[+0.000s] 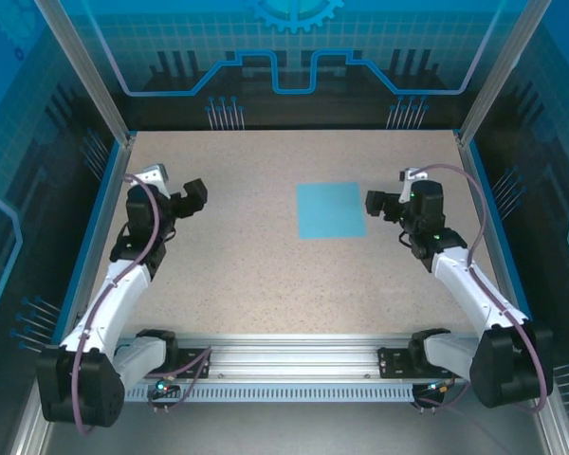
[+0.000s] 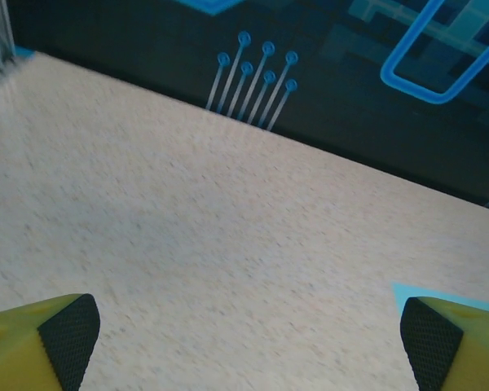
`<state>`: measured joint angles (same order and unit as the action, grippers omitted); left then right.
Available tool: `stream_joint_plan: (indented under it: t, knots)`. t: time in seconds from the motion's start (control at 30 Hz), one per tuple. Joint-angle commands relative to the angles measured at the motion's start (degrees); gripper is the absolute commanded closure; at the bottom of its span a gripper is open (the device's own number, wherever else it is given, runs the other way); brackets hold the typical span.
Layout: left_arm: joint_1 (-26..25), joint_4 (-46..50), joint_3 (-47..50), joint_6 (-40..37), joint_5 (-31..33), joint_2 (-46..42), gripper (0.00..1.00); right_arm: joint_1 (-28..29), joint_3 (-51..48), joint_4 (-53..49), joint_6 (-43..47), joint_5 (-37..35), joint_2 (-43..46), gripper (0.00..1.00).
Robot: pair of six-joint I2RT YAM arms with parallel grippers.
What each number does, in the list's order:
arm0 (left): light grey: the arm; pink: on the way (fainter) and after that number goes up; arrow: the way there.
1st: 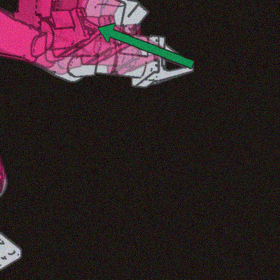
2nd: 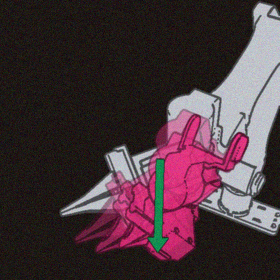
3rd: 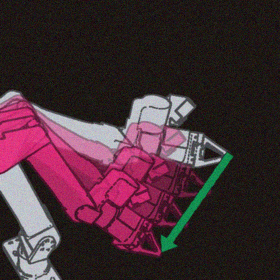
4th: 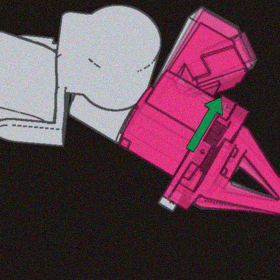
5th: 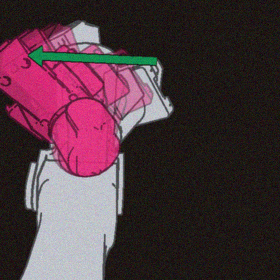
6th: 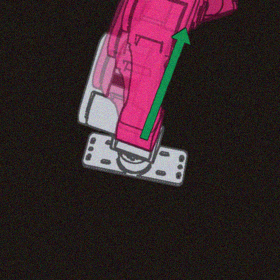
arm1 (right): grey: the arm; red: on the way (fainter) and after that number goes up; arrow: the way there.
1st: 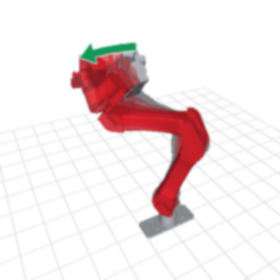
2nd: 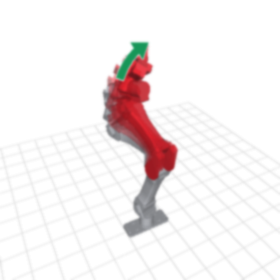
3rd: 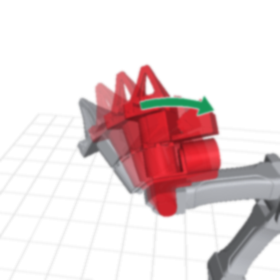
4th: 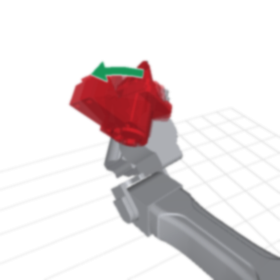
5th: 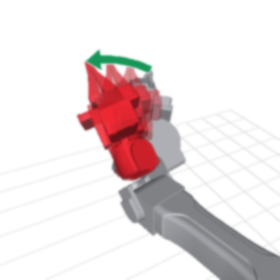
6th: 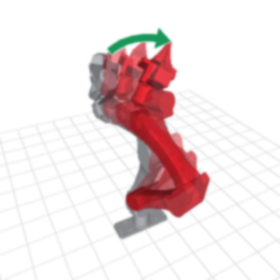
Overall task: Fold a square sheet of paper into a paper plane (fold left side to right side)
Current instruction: Move the square sheet of paper to the center of the table.
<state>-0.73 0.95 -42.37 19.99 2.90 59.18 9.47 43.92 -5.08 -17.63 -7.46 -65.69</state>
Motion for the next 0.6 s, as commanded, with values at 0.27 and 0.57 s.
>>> stream_joint_plan:
  t: [0.27, 0.57]
  knots:
    - [-12.2, 14.6, -5.9, 11.0, -18.9, 12.9, 0.01, 17.6, 18.8, -26.2, -10.4, -5.9, -24.6, 0.0]
    - [-13.3, 14.0, -4.8, 13.2, -20.4, 15.3, 0.01, 18.3, 37.3, -28.1, -12.1, -6.8, -47.0, 0.0]
